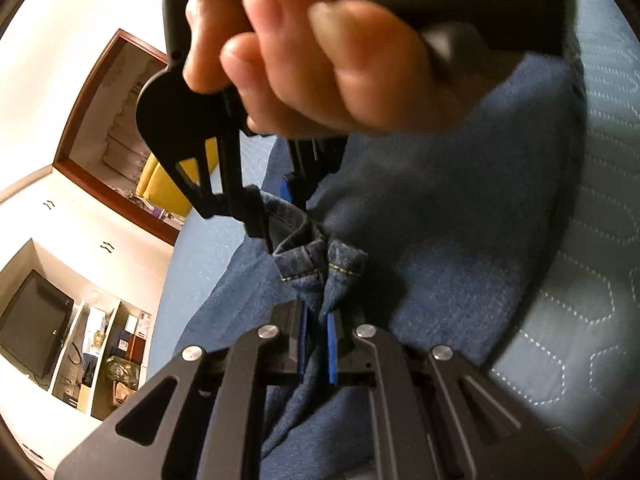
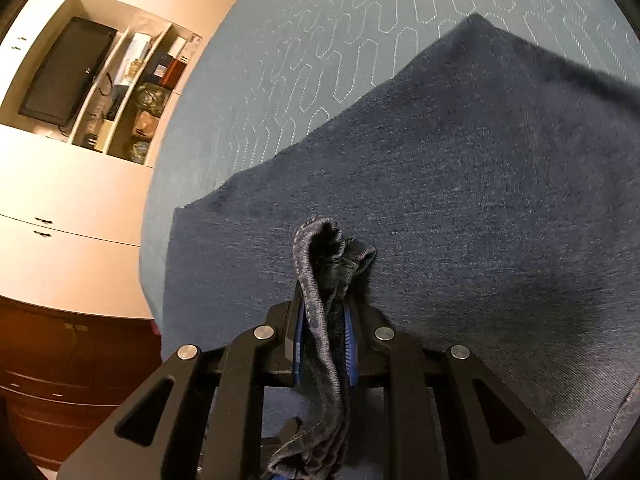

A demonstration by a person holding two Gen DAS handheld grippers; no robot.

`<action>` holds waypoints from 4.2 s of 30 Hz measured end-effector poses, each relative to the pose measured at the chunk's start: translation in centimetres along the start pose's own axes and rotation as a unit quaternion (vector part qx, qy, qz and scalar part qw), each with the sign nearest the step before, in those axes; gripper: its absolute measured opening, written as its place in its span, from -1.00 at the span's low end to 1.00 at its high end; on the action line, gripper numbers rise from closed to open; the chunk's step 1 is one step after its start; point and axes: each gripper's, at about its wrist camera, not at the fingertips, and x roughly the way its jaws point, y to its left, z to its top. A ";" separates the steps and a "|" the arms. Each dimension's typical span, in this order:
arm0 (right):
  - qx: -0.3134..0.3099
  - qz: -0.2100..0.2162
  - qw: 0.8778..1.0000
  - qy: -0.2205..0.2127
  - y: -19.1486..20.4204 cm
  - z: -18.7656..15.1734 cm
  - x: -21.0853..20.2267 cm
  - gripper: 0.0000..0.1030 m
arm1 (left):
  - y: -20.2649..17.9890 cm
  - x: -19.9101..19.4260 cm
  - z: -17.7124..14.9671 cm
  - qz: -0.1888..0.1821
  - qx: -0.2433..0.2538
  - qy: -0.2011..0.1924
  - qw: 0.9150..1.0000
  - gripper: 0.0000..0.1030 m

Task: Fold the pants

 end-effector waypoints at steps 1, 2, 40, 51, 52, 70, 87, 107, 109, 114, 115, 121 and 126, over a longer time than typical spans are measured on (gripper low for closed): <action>0.002 0.001 1.000 0.000 -0.3 0.1 -0.3 -0.51 | -0.2 0.0 0.0 0.002 0.000 0.000 1.000 -0.86; 0.008 0.003 1.000 -0.006 -0.8 0.1 -0.9 -0.47 | -0.2 0.0 0.1 0.004 -0.002 0.000 1.000 -0.86; 0.095 0.198 0.975 0.043 -1.9 -1.5 -2.5 0.73 | 2.4 -5.2 1.4 -0.014 -0.065 -0.044 0.997 -0.62; -0.017 0.007 0.999 -0.027 0.7 0.4 -3.7 -0.78 | -2.1 -4.8 1.6 0.036 0.065 -0.051 0.996 -0.63; -0.018 -0.004 0.999 -0.027 0.3 0.3 -3.4 -0.78 | -2.6 -4.6 1.6 0.030 0.072 -0.052 0.996 -0.64; -0.158 -0.261 0.943 -0.133 5.4 -4.0 -4.0 -0.31 | 13.9 -9.1 -9.8 -0.123 -0.353 0.031 0.927 -0.29; -0.170 -0.302 0.924 -0.162 6.2 -11.9 3.8 -0.05 | 23.7 1.8 -22.1 -0.136 -0.321 0.110 0.931 -0.90; -0.153 -0.289 0.935 -0.140 6.0 -11.1 3.1 -0.03 | 26.2 11.0 -13.8 -0.255 -0.367 0.118 0.887 -0.69; -0.153 -0.285 0.937 -0.135 5.9 -10.9 2.8 -0.02 | 27.6 12.3 -15.2 -0.232 -0.420 0.136 0.867 -0.96; -0.152 -0.273 0.937 -0.154 7.1 -9.9 0.7 0.12 | 31.0 6.7 -16.7 -0.155 -0.503 0.115 0.843 -0.03; -0.161 -0.276 0.932 -0.171 7.3 -9.4 -0.1 0.49 | 30.7 5.7 -16.8 -0.161 -0.502 0.117 0.841 -0.03; -0.188 -0.293 0.919 -0.185 8.9 -5.4 0.3 0.90 | 26.7 -1.5 -18.3 -0.099 -0.499 0.141 0.850 0.63; -0.205 -0.334 0.911 -0.128 6.7 -3.3 2.5 0.90 | 25.3 -5.6 -21.9 -0.052 -0.540 0.128 0.830 0.80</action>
